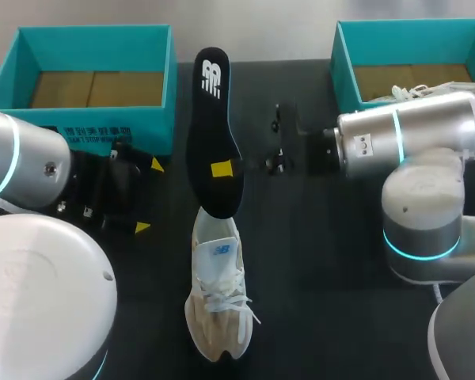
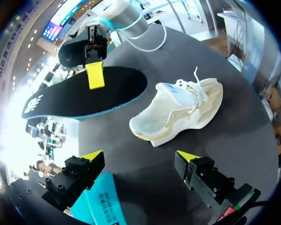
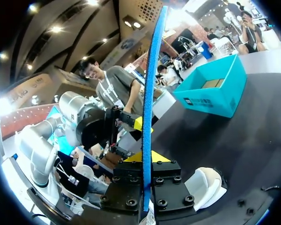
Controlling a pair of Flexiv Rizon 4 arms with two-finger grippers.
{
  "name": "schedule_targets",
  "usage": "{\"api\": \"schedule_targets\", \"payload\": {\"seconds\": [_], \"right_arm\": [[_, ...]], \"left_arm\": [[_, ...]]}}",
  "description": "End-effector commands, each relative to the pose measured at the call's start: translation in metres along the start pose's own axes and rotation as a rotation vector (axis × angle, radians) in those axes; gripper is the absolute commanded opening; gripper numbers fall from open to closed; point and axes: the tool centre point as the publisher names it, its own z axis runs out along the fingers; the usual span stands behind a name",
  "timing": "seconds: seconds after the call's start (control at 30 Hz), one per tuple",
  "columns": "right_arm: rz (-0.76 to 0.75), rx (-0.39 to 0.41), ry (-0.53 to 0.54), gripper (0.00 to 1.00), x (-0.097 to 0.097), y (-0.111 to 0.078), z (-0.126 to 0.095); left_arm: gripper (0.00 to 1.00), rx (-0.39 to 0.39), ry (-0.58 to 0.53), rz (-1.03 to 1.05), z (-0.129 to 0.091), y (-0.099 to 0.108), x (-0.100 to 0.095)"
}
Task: Take the shoe out of the shoebox, open the shoe tongue, remove and reinsert the insole, then place the shoe into the shoebox
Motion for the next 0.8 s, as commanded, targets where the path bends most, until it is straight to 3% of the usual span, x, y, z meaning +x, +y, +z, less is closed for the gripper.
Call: {"api": "schedule_targets", "payload": {"seconds": [0.03,0.57,0.8], "right_arm": [[-0.013,-0.04,-0.014,0.0,0.002,-0.011,0.004],[-0.072,-0.094,-0.079,0.0,-0.009,-0.015,0.019],[-0.072,-0.094,-0.079,0.0,-0.009,-0.015,0.019]], "left_arm": [[1.0,-0.111,0.04,-0.045,0.004,-0.007,-0.002],[1.0,0.024,0.128,-0.24,0.024,0.012,0.024],[1.0,0.024,0.128,-0.24,0.024,0.012,0.024]]}}
